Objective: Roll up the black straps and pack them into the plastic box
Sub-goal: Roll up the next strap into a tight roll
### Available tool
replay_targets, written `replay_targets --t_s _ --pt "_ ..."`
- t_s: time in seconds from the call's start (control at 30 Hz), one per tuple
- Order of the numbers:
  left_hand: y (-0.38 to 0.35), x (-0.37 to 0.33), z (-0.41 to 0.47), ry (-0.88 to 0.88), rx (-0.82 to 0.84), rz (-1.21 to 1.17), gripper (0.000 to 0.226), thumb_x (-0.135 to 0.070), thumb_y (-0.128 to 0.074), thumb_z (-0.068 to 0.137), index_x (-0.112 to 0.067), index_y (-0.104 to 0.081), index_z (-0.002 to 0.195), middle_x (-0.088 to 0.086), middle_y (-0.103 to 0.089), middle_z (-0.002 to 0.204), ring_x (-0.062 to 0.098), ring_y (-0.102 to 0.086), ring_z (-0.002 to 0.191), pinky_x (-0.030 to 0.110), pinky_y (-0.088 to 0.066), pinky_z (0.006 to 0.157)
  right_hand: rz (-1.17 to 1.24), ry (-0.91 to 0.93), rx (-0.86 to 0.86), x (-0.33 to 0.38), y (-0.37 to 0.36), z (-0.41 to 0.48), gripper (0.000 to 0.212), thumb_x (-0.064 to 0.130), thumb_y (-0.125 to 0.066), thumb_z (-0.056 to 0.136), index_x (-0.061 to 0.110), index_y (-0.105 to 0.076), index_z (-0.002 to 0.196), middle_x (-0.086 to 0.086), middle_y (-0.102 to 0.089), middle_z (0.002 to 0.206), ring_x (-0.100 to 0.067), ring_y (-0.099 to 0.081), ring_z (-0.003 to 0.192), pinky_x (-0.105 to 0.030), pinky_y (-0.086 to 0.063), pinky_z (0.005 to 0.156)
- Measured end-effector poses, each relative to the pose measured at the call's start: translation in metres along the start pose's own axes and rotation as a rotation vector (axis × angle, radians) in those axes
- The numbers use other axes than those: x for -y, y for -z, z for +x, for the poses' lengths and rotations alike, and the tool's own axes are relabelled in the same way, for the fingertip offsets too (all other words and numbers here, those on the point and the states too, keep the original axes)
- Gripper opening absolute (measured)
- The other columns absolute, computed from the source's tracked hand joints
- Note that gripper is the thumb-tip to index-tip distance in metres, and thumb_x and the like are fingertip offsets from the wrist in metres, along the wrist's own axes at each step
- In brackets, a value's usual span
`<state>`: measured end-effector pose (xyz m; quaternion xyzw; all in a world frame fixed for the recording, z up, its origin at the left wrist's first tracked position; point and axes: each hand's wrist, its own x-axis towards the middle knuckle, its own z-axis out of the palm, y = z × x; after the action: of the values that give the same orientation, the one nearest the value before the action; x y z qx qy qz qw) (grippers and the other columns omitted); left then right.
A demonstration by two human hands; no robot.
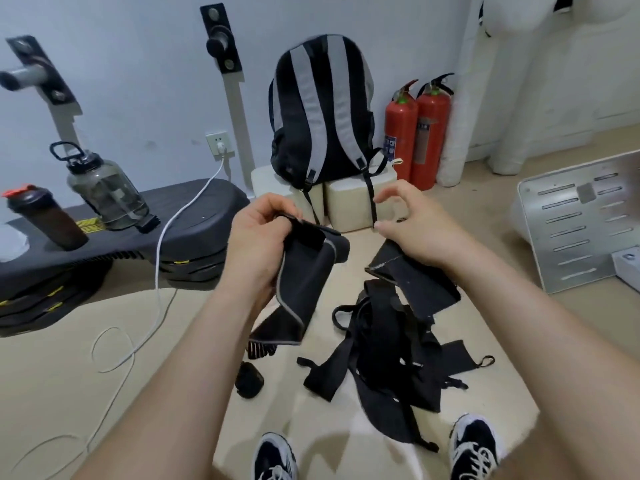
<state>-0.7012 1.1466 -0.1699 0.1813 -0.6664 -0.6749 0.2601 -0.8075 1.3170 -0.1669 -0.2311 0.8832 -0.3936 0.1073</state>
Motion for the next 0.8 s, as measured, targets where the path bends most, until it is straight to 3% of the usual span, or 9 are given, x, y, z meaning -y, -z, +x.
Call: replay_targets --t_s 0.03,0.1,0.23,0.37,0.43,0.53,0.63,0.7,0.8 --pt "-0.002 0.001 0.002 -0.016 -0.060 0.009 0.042 0.018 -0.039 0.080 -0.017 -0.058 0.065 0.004 -0.059 0.069 0.023 -0.054 0.075 0.031 -0.047 0.064 0.121 0.015 0.029 0.006 -0.002 -0.004 0.018 0.037 -0.058 0.098 0.023 -0.066 0.107 0.002 -0.059 0.085 -0.018 -0.056 0.072 -0.027 -0.043 0.064" --pt "-0.004 0.003 0.005 -0.059 -0.168 0.039 0.041 0.014 -0.040 0.078 -0.020 -0.060 0.067 0.008 -0.060 0.074 0.023 -0.053 0.075 0.034 -0.045 0.066 0.221 -0.006 0.211 0.013 -0.008 -0.009 0.049 0.063 -0.050 0.093 0.021 -0.075 0.088 0.001 -0.060 0.067 -0.014 -0.056 0.061 -0.025 -0.043 0.062" --pt "-0.011 0.006 0.003 -0.158 -0.300 0.072 0.039 0.002 -0.042 0.070 -0.031 -0.061 0.063 0.005 -0.063 0.075 0.030 -0.058 0.076 0.044 -0.051 0.076 0.325 -0.026 0.385 0.020 -0.030 -0.016 0.087 0.079 -0.055 0.064 0.002 -0.073 0.100 0.001 -0.070 0.078 -0.012 -0.066 0.068 -0.031 -0.053 0.076" --pt "-0.011 0.004 -0.001 -0.172 -0.133 0.112 0.032 0.003 -0.052 0.068 -0.028 -0.061 0.073 -0.004 -0.059 0.072 0.016 -0.060 0.076 0.031 -0.051 0.077 0.535 -0.125 0.306 0.021 -0.040 -0.014 0.042 0.043 -0.081 0.076 0.008 -0.059 0.069 -0.005 -0.064 0.060 -0.017 -0.060 0.053 -0.028 -0.047 0.057" --pt "-0.004 0.005 0.001 -0.136 0.072 0.303 0.031 0.001 -0.065 0.072 -0.028 -0.068 0.080 -0.006 -0.057 0.071 0.009 -0.056 0.071 0.027 -0.048 0.071 0.522 -0.105 0.220 0.020 -0.039 -0.013 0.026 0.025 -0.080 0.079 0.006 -0.062 0.074 -0.006 -0.066 0.060 -0.019 -0.062 0.054 -0.028 -0.047 0.055" --pt "0.008 0.007 0.004 -0.356 0.139 0.747 0.005 -0.022 -0.070 0.079 -0.025 -0.073 0.077 -0.010 -0.062 0.066 0.013 -0.060 0.067 0.033 -0.050 0.066 0.324 0.022 0.137 0.020 -0.036 -0.014 0.024 0.020 -0.074 0.077 -0.002 -0.069 0.084 -0.014 -0.073 0.072 -0.025 -0.070 0.064 -0.036 -0.054 0.059" --pt "0.004 0.009 0.001 -0.616 0.014 1.024 0.024 -0.030 -0.052 0.081 -0.022 -0.044 0.060 -0.006 -0.039 0.053 0.026 -0.045 0.058 0.035 -0.032 0.054 0.066 0.095 0.043 0.017 -0.039 -0.014 0.030 0.025 -0.070 0.075 -0.004 -0.061 0.074 -0.014 -0.061 0.060 -0.020 -0.056 0.056 -0.039 -0.047 0.055" --pt "0.000 0.008 -0.002 -0.536 -0.140 0.922 0.038 -0.026 -0.050 0.087 -0.021 -0.028 0.057 -0.004 -0.031 0.049 0.026 -0.036 0.054 0.036 -0.023 0.054 -0.120 0.099 -0.026 0.013 -0.039 -0.011 0.031 0.028 -0.065 0.078 -0.001 -0.059 0.069 -0.012 -0.059 0.058 -0.020 -0.056 0.056 -0.036 -0.049 0.055" --pt "0.004 0.002 0.008 -0.095 -0.314 0.301 0.037 -0.032 -0.055 0.085 -0.020 -0.036 0.055 0.003 -0.039 0.056 0.021 -0.039 0.057 0.032 -0.034 0.060 -0.280 0.098 -0.068 0.011 -0.039 -0.011 0.026 0.026 -0.058 0.081 0.003 -0.058 0.068 -0.014 -0.062 0.063 -0.033 -0.061 0.064 -0.043 -0.053 0.059"
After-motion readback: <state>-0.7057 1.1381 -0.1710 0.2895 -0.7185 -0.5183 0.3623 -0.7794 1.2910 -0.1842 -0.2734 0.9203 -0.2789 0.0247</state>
